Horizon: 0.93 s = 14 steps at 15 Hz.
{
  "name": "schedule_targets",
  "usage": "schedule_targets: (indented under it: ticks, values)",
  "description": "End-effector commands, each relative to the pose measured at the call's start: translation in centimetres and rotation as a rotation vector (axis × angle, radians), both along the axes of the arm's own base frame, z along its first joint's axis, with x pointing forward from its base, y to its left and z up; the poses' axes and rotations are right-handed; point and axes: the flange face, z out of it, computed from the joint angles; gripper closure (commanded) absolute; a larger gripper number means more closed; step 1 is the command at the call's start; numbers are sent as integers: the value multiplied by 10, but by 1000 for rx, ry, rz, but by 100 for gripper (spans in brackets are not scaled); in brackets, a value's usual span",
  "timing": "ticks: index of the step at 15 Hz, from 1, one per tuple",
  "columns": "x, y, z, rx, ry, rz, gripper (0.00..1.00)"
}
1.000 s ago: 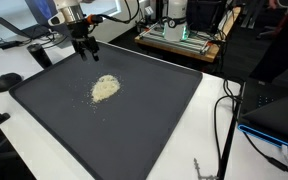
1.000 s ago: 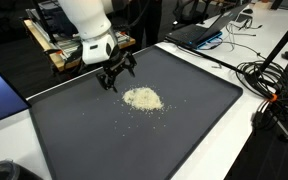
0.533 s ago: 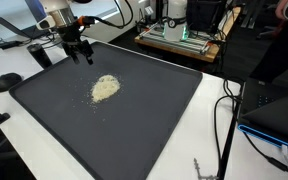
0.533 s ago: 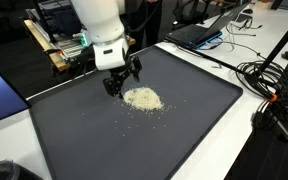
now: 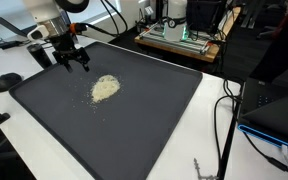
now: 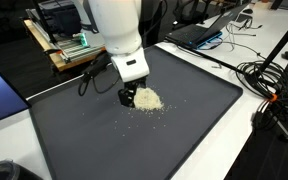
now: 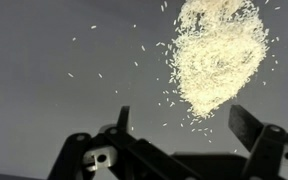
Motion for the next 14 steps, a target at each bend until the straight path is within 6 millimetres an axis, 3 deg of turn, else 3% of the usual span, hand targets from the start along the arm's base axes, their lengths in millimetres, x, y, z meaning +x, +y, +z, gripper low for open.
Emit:
schedule_targets:
  ticks: [1,14]
  values:
    - [21,5,6,8,14,163,0]
    - [53,54,19,56,170,630,0]
